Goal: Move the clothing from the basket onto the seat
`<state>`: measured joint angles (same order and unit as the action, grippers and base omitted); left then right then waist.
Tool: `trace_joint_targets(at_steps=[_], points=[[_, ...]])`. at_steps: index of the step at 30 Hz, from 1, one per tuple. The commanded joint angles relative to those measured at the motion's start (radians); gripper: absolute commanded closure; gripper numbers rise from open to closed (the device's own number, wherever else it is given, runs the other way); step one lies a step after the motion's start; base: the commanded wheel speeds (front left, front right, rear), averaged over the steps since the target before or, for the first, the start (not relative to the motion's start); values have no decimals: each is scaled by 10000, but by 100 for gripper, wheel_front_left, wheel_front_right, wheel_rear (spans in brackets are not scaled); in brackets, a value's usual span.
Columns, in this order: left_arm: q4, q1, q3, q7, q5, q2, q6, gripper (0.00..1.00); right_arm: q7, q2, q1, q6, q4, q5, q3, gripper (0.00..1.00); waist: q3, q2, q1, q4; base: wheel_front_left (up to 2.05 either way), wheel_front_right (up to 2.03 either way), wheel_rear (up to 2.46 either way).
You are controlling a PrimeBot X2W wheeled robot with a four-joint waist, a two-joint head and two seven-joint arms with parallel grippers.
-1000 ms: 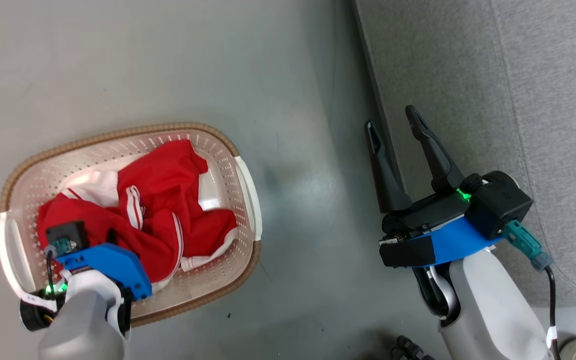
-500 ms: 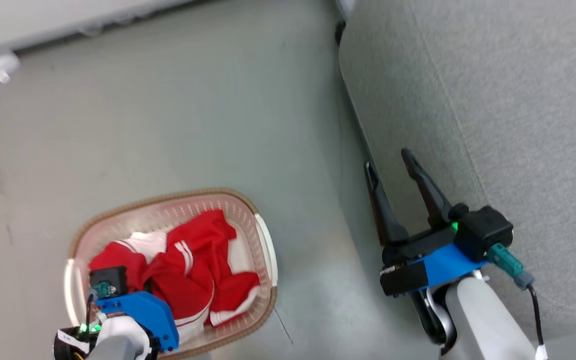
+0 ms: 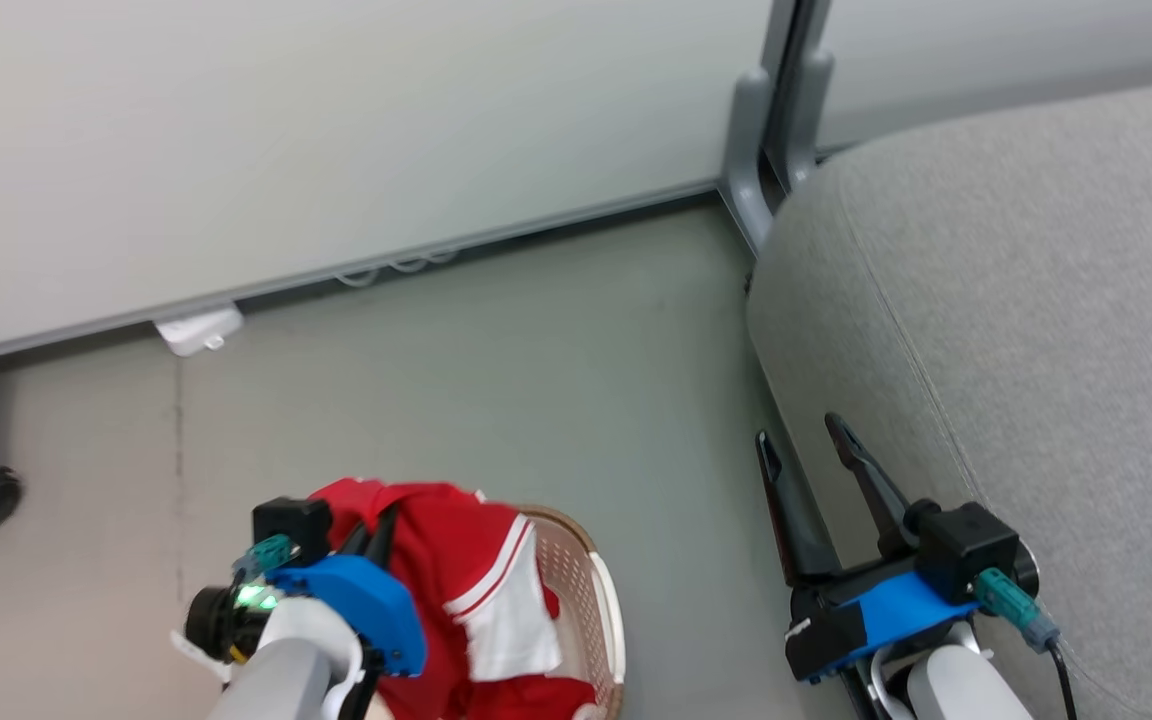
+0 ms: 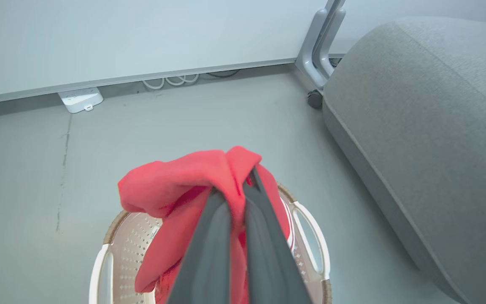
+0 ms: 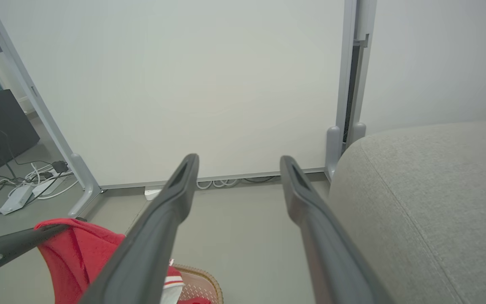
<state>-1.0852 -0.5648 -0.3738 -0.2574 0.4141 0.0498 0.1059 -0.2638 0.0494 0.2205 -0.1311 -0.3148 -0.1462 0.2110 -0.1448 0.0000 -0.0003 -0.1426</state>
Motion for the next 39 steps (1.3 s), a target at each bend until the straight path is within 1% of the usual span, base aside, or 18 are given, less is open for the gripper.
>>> trace_joint_targets(at_steps=[1,4,9,15,19,23,25,30,39], points=[[207,50,-161,-51,111,21,35,100,45,16,-177,7,-29,48,-13,0,510,0,3,440,0,0,0],[942,-155,-801,62,526,21,96,100,109,16,-363,7,-32,58,43,0,773,0,3,602,0,0,0],[2109,-628,-1850,414,995,19,-16,100,245,16,-588,7,68,24,189,0,1130,0,3,783,0,0,0],[3376,-1306,-2826,913,1688,19,-317,100,409,18,-746,7,149,58,284,0,1480,0,3,878,0,0,0],[3944,-1695,-3440,1217,2051,20,-567,100,498,18,-833,7,206,59,369,0,1604,0,3,853,0,0,0],[4150,-1929,-3776,1144,2307,20,-925,100,555,18,-832,7,232,-11,549,0,1682,0,3,697,0,0,0],[4141,-1932,-3917,1145,2414,19,-1022,100,568,18,-807,7,245,-30,650,0,1693,0,3,603,0,0,0],[3966,-1980,-4107,1060,2579,21,-1170,100,544,18,-891,7,262,-52,773,0,1672,0,3,434,0,0,0],[3907,-2128,-4529,985,3009,19,-1236,100,703,18,-836,7,327,-248,1231,0,1614,0,3,406,0,0,0]])
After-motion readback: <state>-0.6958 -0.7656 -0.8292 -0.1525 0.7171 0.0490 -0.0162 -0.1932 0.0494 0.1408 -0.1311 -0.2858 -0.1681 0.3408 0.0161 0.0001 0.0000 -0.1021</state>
